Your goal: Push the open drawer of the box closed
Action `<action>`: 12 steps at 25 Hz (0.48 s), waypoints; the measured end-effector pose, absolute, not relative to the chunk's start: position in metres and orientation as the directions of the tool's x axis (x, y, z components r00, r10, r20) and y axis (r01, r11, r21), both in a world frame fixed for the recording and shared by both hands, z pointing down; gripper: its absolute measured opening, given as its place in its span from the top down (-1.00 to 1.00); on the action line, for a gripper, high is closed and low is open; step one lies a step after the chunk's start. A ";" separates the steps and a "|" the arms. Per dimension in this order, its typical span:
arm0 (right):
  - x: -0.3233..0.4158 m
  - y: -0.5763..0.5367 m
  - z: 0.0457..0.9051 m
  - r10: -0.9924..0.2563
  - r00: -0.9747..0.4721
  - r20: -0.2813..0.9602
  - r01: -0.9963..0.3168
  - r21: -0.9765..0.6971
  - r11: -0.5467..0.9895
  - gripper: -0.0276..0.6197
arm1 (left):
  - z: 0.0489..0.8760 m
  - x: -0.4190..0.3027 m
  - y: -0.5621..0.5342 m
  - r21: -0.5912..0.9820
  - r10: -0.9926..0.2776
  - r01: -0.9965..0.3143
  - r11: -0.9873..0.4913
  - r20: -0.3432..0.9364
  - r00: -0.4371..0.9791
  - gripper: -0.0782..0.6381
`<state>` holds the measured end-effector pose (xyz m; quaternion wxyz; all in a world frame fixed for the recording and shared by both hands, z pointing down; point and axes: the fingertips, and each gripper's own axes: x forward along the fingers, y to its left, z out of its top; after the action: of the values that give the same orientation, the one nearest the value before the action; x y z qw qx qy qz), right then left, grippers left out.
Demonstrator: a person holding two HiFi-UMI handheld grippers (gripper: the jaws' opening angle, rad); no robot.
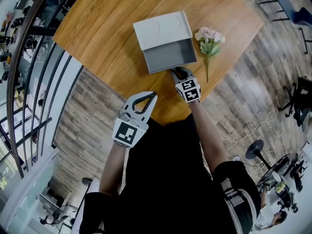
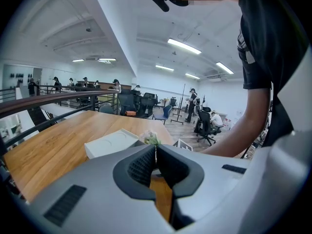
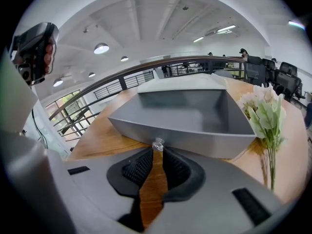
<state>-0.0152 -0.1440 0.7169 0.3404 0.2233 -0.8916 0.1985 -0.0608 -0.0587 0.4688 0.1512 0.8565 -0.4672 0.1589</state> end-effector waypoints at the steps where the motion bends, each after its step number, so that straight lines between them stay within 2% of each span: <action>1: -0.015 -0.144 0.717 -0.263 -0.671 0.694 -0.537 -0.209 0.817 0.67 | 0.469 -0.061 -0.059 0.112 -0.753 -0.849 -0.517 0.412 0.513 0.71; 12: -0.017 -0.141 0.710 -0.268 -0.689 0.673 -0.554 -0.251 0.794 0.67 | 0.465 -0.058 -0.053 0.111 -0.749 -0.845 -0.524 0.412 0.518 0.71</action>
<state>-0.0171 -0.1413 0.7095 0.3200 0.2305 -0.8914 0.2233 -0.0583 -0.0531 0.4646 0.1504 0.8582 -0.4643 0.1589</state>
